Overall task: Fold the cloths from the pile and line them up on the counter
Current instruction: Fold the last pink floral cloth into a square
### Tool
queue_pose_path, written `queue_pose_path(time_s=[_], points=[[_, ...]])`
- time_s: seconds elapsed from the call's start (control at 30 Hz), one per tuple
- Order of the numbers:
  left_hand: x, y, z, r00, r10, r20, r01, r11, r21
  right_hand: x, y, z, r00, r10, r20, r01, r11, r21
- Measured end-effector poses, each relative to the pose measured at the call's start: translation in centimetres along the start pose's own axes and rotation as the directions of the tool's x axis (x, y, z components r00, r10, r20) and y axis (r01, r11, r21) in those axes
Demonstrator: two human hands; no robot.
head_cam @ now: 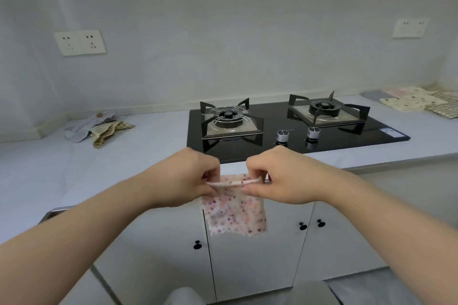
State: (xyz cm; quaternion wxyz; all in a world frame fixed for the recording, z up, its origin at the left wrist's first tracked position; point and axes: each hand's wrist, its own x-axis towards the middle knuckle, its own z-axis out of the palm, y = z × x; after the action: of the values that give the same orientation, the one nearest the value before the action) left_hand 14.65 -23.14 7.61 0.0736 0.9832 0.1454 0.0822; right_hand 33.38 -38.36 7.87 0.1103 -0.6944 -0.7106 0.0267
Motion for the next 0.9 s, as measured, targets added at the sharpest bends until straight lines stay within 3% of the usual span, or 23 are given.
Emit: queue_pose_path(time_s=[0.13, 0.23, 0.33, 0.4, 0.47, 0.53, 0.7, 0.77, 0.9], points=[[5.4, 1.2, 1.6, 0.999, -0.039, 0.01, 0.04, 0.966, -0.255, -1.2, 5.5, 1.3, 0.957, 0.232, -0.176, -0.158, 0.921, 0.356], [11.0, 1.6, 3.3, 0.995, -0.103, 0.002, 0.094, 0.905, -0.414, -1.2, 10.4, 2.6, 0.87, 0.443, -0.219, -0.195, 0.715, 0.672], [16.4, 2.1, 5.7, 0.979, -0.192, 0.065, 0.175, 0.637, -0.751, -0.6, 15.3, 3.9, 0.773, 0.623, -0.117, -0.154, 0.364, 0.919], [19.8, 3.0, 7.2, 0.966, -0.242, 0.09, 0.197, 0.468, -0.861, -0.2, 17.8, 4.1, 0.718, 0.694, -0.046, -0.063, 0.13, 0.989], [22.9, 4.8, 8.1, 0.953, -0.293, 0.08, 0.19, 0.369, -0.91, 0.0, 19.4, 3.6, 0.637, 0.771, -0.029, 0.006, 0.033, 0.999], [25.6, 7.4, 8.0, 0.933, -0.358, 0.042, 0.165, 0.322, -0.932, 0.0, 20.5, 2.2, 0.54, 0.84, -0.057, 0.024, 0.052, 0.998], [32.5, 16.3, 5.3, 0.882, -0.471, -0.033, 0.171, 0.384, -0.907, -2.2, 22.8, -4.2, 0.176, 0.926, -0.333, -0.205, 0.365, 0.908], [35.0, 20.6, 3.8, 0.875, -0.476, -0.082, 0.171, 0.465, -0.869, -4.2, 23.8, -7.3, 0.081, 0.925, -0.37, -0.302, 0.377, 0.876], [38.8, 28.4, 1.4, 0.91, -0.389, -0.146, 0.167, 0.662, -0.73, -9.4, 25.9, -13.4, -0.01, 0.954, -0.301, -0.444, 0.266, 0.856]])
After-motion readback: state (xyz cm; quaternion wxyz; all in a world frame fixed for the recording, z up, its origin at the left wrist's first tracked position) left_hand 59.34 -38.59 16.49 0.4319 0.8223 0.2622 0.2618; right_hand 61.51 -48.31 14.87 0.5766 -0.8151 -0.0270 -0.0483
